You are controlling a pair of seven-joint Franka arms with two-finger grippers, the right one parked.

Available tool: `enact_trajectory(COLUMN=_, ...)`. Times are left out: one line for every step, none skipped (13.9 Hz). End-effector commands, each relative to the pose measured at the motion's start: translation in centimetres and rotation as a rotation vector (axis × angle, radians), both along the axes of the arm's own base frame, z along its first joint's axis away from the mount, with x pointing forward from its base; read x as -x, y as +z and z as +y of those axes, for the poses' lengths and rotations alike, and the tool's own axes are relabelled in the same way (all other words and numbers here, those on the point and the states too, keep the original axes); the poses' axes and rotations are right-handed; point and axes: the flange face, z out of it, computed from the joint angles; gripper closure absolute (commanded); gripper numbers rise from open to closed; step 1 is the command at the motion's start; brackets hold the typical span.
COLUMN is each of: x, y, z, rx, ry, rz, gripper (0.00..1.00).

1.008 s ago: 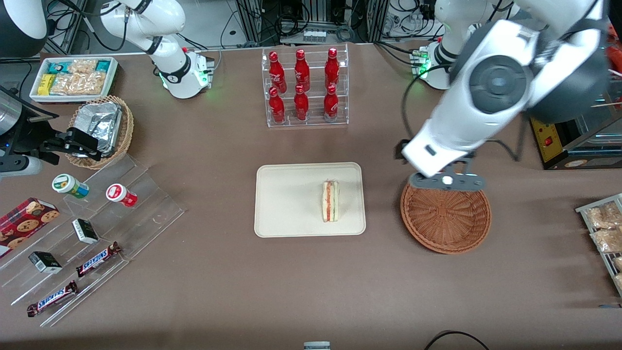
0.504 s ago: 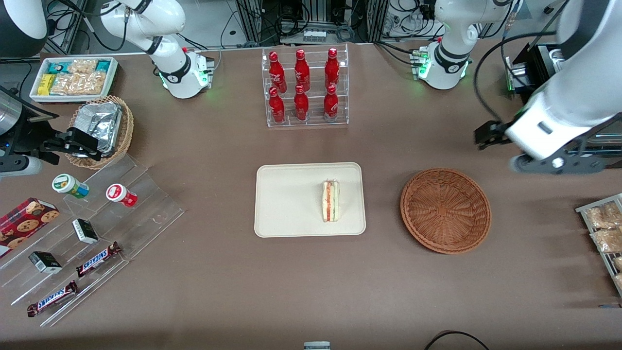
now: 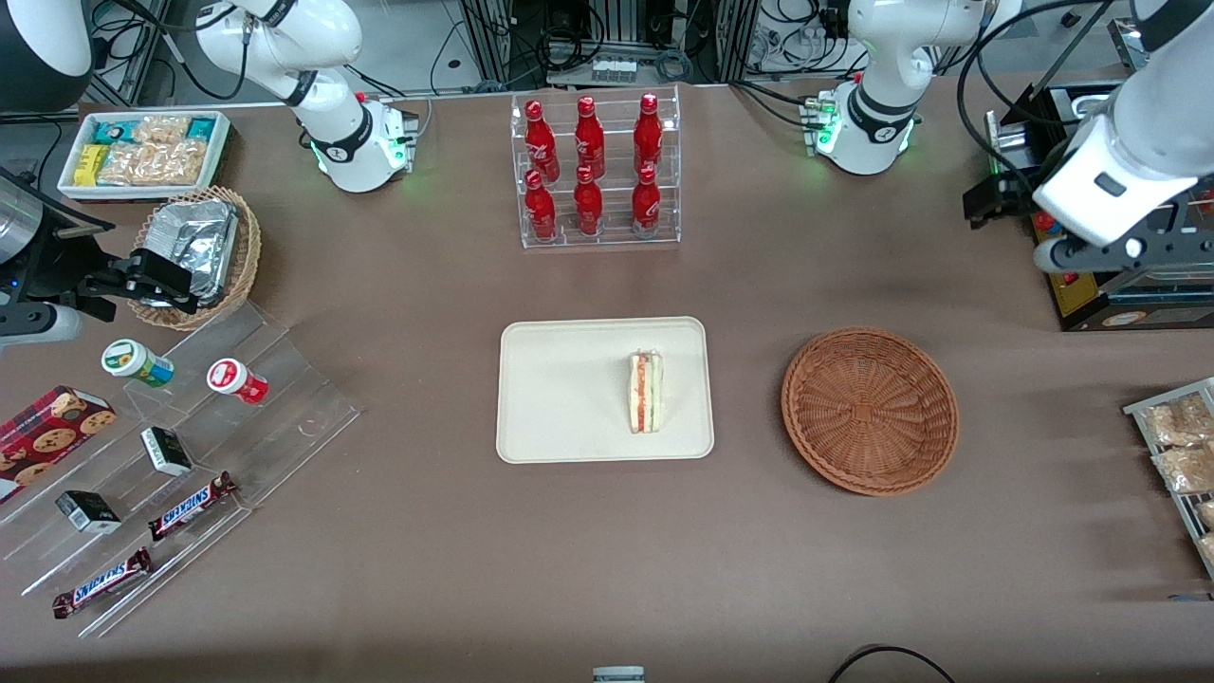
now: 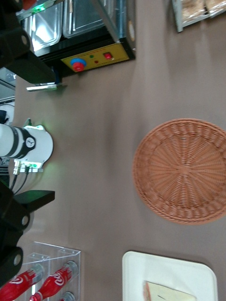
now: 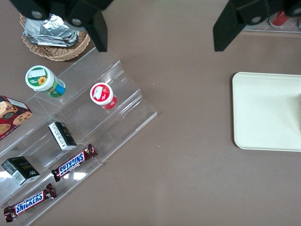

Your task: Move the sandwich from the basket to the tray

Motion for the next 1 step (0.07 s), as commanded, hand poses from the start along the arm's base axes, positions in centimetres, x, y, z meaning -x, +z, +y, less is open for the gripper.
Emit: enact_trajectory(x=2.85, y=-0.79, z=0.23, rx=0.017, ry=-0.006, rz=0.028, gripper=0.0)
